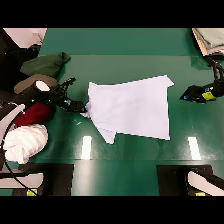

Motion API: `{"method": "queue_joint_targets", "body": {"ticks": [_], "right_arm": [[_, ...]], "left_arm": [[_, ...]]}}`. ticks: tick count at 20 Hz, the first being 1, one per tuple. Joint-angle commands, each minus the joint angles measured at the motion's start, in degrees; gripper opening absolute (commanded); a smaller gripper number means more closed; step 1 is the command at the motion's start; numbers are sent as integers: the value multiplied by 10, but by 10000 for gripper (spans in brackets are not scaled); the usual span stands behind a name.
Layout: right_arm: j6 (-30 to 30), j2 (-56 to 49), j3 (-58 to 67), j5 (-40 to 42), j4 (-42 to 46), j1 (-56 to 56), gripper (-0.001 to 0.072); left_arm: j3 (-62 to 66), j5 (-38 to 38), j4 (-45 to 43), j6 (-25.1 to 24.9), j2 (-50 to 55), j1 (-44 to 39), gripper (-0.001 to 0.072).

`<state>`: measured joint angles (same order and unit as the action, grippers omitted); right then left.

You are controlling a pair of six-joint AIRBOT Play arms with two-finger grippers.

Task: Fold the shirts.

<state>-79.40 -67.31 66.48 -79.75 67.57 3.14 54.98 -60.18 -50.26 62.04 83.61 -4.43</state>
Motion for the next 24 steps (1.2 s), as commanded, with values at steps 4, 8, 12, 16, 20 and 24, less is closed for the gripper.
{"method": "queue_joint_targets", "body": {"ticks": [4, 8, 12, 16, 20, 24], "right_arm": [[0, 23, -37, -34, 0, 35, 405], [0, 24, -159, -37, -2, 72, 406], [0, 24, -287, 9, -22, 62, 406], [0, 24, -355, 74, -87, 8, 405], [0, 24, -366, 120, -131, -70, 405], [0, 24, -365, 165, -138, -128, 70]], "left_arm": [[35, -61, -6, 25, -7, -7, 24], [98, -89, -10, 25, -75, -7, 24], [120, -87, -9, 25, -126, -7, 24], [120, -93, -9, 28, -130, -7, 24], [120, -93, -9, 40, -130, -7, 24], [120, -98, -9, 42, -130, -7, 24]]}}
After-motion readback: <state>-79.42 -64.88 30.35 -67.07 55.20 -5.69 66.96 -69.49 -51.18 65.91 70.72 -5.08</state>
